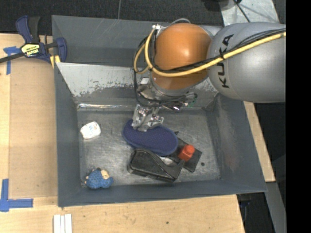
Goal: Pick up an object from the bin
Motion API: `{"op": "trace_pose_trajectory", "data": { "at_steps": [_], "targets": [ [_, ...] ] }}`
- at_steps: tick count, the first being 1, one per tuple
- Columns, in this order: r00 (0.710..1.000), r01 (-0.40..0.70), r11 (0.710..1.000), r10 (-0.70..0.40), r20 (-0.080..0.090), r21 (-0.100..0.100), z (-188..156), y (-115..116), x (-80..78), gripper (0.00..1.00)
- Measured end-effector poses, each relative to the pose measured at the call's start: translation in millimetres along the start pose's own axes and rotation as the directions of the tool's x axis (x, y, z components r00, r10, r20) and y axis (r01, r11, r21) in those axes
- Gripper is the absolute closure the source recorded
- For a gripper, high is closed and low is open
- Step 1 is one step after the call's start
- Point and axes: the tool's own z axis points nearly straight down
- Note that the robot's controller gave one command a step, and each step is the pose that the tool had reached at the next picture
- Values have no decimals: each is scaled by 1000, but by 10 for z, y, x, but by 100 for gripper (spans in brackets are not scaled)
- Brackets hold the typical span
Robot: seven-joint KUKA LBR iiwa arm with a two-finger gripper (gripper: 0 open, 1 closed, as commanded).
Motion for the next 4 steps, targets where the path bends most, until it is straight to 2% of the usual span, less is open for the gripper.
{"op": "trace_pose_trajectory", "data": {
  "at_steps": [1,2,3,4],
  "targets": [
    [1000,-2,1000,2,2,1,-13,-2,-7,0],
    [889,458,889,-458,-6,-5,801,-102,-234,0],
    [890,456,890,-456,-10,2,774,-146,-215,100],
    [871,492,871,-492,3,12,-396,-145,-176,100]
  ]
}}
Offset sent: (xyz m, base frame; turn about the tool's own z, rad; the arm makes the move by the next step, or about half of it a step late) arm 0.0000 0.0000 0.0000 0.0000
